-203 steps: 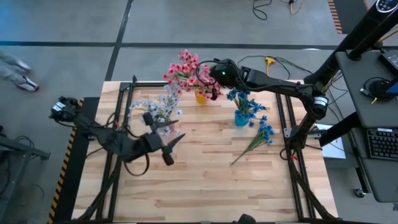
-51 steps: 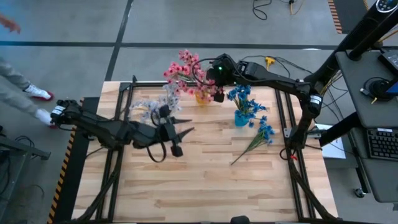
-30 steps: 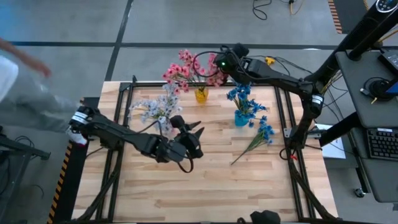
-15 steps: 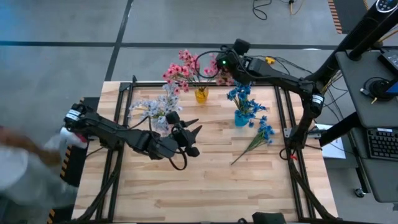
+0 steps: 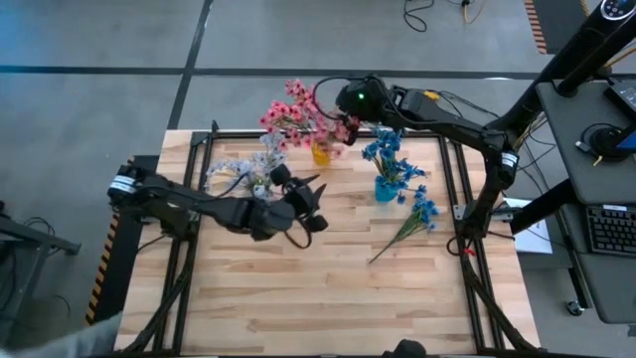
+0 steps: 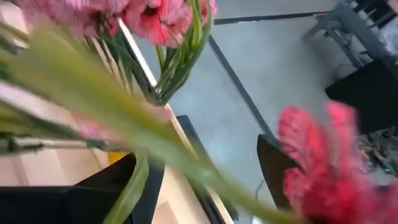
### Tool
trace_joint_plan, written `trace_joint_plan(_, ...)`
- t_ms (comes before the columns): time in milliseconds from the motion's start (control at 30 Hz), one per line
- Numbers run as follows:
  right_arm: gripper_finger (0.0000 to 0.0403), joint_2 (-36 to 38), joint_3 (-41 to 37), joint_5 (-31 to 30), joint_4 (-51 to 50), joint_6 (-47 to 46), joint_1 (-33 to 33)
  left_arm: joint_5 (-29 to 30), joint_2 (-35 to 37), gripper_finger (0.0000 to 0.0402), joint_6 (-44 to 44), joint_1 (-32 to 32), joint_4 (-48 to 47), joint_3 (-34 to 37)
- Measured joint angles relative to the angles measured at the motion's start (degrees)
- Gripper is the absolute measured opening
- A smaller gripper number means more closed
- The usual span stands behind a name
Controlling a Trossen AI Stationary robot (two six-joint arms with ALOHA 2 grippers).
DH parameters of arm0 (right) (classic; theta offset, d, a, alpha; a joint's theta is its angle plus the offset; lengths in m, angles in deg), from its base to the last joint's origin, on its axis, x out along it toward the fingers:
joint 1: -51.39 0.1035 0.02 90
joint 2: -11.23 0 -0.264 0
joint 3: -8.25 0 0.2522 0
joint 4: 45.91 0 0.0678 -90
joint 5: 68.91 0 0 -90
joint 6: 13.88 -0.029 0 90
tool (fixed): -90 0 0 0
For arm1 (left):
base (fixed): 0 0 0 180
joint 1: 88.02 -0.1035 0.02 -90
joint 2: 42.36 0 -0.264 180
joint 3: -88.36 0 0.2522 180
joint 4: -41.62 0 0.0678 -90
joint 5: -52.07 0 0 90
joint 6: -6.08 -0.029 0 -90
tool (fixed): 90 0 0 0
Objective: Sort flowers into vase by color
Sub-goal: Put the pink flowers into the yellow vase
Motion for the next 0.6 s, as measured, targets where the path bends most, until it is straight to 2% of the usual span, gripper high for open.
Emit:
trace_joint_plan(200,0.0246,0.00,0.11,0.23,-0.06,-1.32,-0.03,-0.74,-4.47,0.0116,-7.15,-5.01,12.01,-0.05)
trace_joint_plan(333,0.0247,0.00,0.11,0.23,-0.06,-1.30,-0.01,-2.08,-4.96,0.0116,-7.43,-7.55,14.74,0.01)
trace_joint_plan(433,0.0245,0.00,0.02,0.23,-0.06,-1.30,-0.01,-6.31,-4.53,0.0116,-7.96,-9.23,18.03,-0.07)
trace_joint_plan(600,0.0243,0.00,0.02,0.24,-0.07,-1.57,-0.01,-7.72,-4.59,0.0116,-8.96,-12.76,19.72,-0.05)
